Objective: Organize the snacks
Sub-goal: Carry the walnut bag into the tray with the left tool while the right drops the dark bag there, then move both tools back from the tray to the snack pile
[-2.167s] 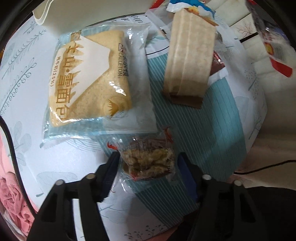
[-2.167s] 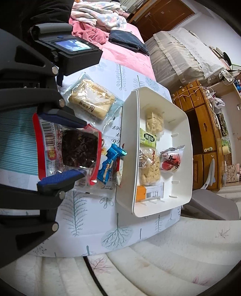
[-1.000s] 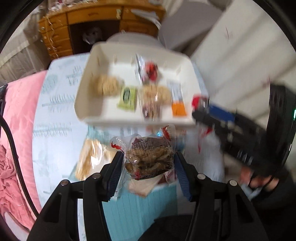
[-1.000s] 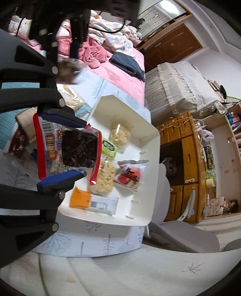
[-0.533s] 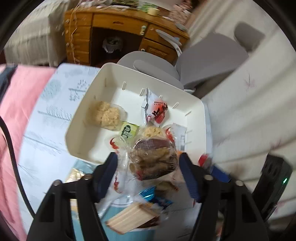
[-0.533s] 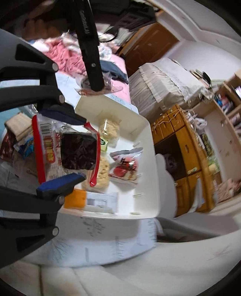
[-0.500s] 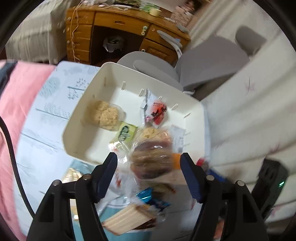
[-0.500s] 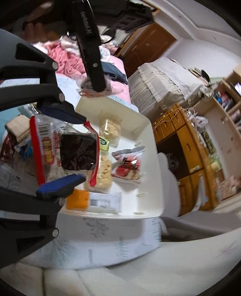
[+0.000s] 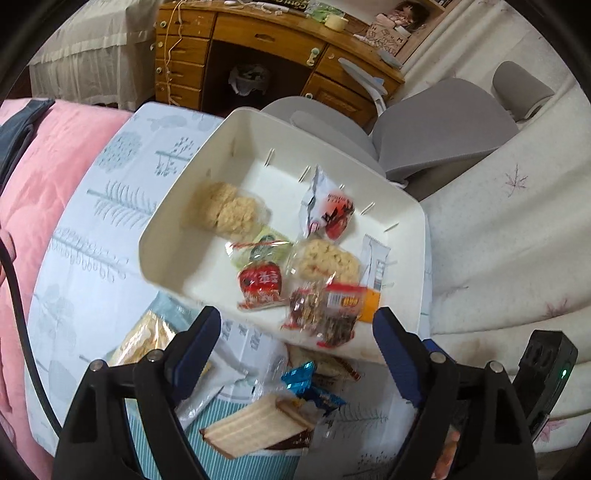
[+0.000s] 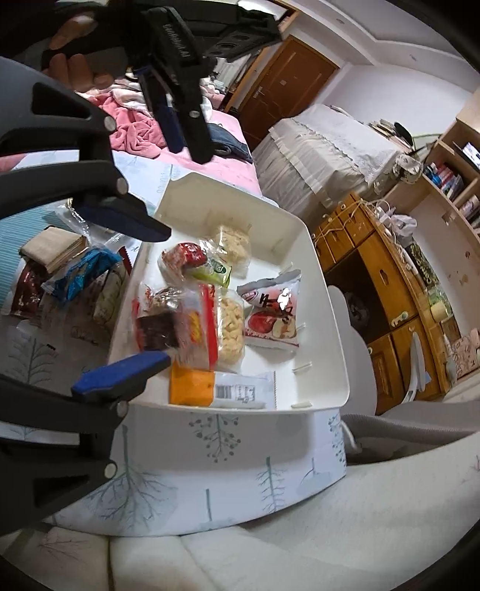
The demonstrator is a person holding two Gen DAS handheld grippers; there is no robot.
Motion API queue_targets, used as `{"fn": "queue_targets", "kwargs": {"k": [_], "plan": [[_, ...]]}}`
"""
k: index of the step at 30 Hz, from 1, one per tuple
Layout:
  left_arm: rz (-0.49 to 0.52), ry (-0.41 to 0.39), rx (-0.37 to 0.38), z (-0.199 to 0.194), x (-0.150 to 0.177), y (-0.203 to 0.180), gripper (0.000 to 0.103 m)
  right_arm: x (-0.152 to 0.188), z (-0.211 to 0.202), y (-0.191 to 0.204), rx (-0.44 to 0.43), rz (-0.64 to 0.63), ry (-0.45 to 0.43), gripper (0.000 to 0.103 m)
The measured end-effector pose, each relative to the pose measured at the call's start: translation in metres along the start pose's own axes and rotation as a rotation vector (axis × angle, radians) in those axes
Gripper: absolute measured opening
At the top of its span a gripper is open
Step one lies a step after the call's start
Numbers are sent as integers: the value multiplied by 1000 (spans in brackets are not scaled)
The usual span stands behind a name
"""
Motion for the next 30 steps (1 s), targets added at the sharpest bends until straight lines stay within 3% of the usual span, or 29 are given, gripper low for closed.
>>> {"fn": "queue_targets", "kwargs": {"k": [11,16,21,30], "plan": [[20,78,-7,-5,59,41,83,35,-7,-6,47,159,43,63],[40,103,-13,-18,76,64,83,67,-3,-11,85,307,78,63],[96,134,-26,-33,91,89,83,105,2,-15,95,511,104,63],[277,201,-32,-48,108,125,84,155,8,9,130,720,36,65]]}}
Point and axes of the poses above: each gripper's, at about its wrist camera, not at the fingertips, and z roughly the way its jaws point, y to its left, x to its underside, the point moved 7 cm from there along z, roughly the way its jaws point, and after that the axes turned 10 degrees about y, right-handed, at the moved point
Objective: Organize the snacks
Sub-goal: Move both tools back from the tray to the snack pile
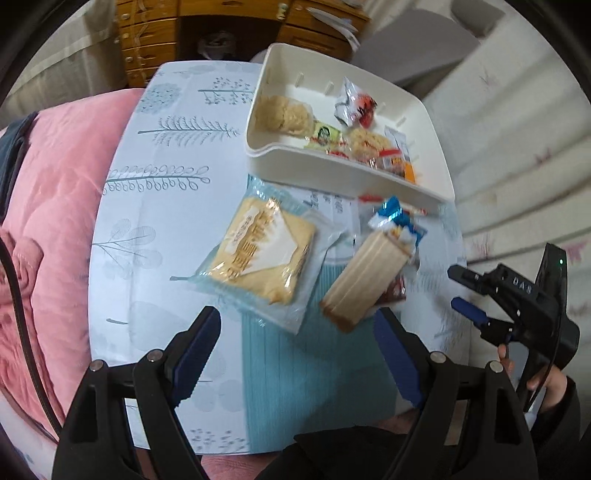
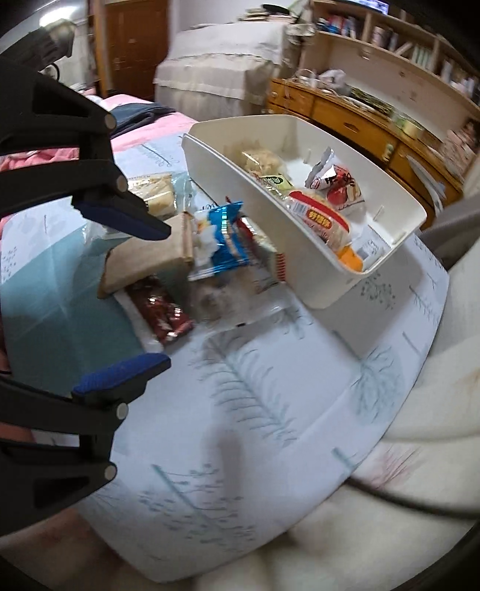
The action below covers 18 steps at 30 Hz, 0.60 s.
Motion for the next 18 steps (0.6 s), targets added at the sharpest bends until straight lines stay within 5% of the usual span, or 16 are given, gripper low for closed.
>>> {"fn": "queue_targets", "kwargs": {"k": [13,18], "plan": [[229,113,-53,17,5,37,84,70,21,3,-60,170,-106,68],[283,163,-75,32,-4,46,92,78,32,13,-81,195,-120,73]]}}
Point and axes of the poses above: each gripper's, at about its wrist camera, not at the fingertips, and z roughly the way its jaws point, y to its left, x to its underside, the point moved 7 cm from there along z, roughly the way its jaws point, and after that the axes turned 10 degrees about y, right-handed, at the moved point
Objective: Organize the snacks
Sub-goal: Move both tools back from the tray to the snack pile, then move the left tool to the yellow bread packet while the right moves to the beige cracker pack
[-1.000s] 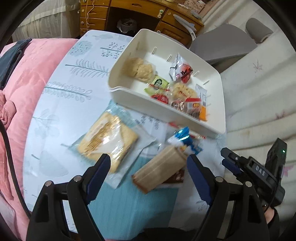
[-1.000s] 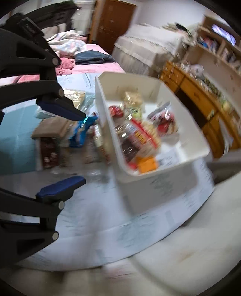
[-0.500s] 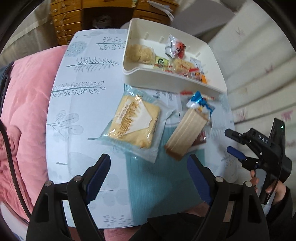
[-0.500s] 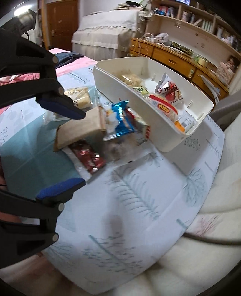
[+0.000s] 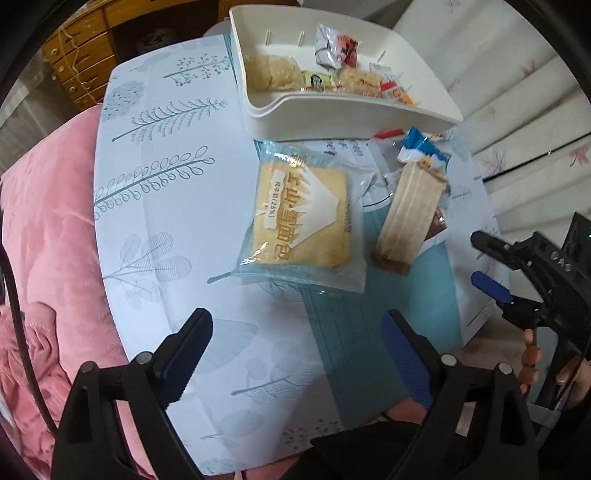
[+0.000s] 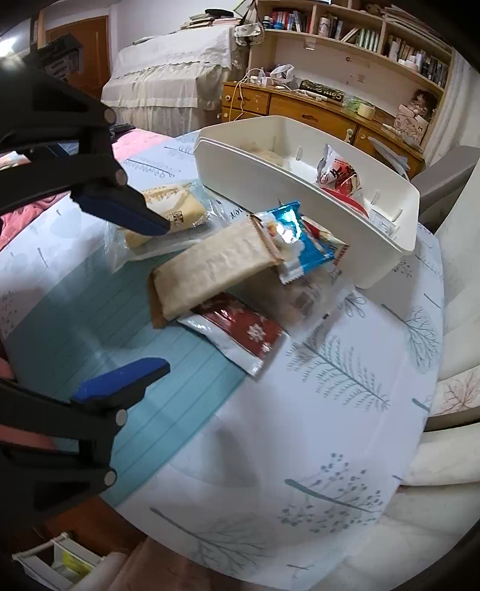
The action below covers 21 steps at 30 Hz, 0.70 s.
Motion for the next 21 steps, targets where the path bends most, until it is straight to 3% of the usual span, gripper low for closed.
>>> {"fn": "queue_targets", "kwargs": {"k": [5,13,18,21], "plan": [[18,42,-16,18,-15,9,92,1,11,12,-21,-26,-42,74],[53,69,-22,47,-45,6,92,-9,31,20,38,-21,-89,74],[71,62,3,66,-60,-9,92,-16,44,19,74,-21,-67,74],[56,62,-21,76,-68,-11,92,-19,52,21,94,-48,-36,74]]}}
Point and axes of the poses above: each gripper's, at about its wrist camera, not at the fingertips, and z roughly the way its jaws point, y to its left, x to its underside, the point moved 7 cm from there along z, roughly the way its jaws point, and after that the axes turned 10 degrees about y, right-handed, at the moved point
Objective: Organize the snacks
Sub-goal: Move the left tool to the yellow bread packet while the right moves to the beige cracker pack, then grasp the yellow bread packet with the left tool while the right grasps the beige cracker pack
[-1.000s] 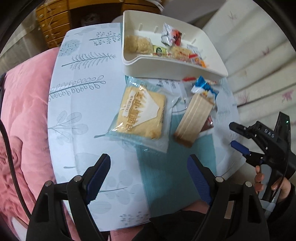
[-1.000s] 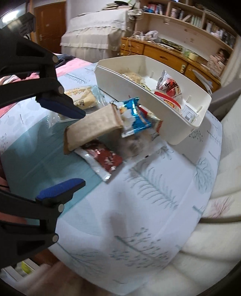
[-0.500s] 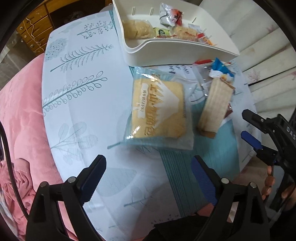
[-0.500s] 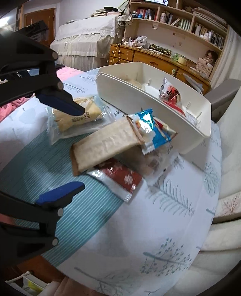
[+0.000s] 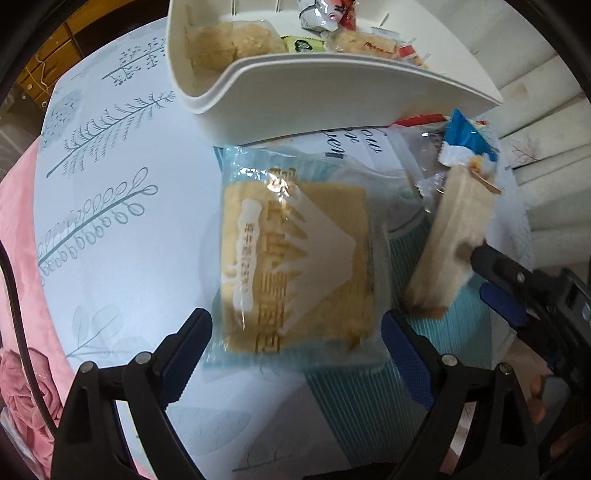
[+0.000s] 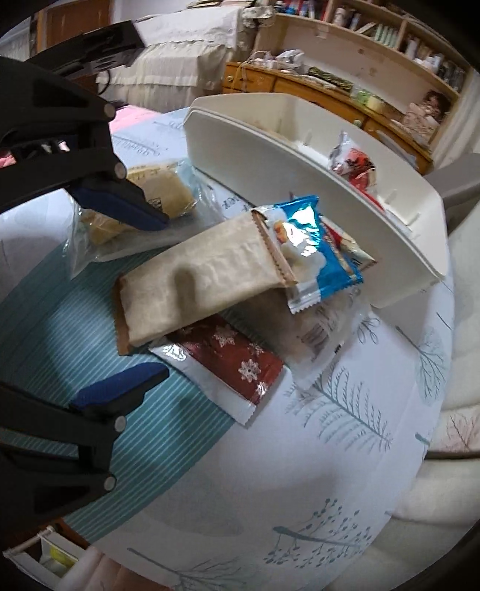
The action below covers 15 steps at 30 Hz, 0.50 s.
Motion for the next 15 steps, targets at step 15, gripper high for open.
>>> {"fn": "queue_targets", "kwargs": {"k": [15], "plan": [[-58,30,-102,31,-30,-18,98,-28,21,13,71,-122,99,74]]}}
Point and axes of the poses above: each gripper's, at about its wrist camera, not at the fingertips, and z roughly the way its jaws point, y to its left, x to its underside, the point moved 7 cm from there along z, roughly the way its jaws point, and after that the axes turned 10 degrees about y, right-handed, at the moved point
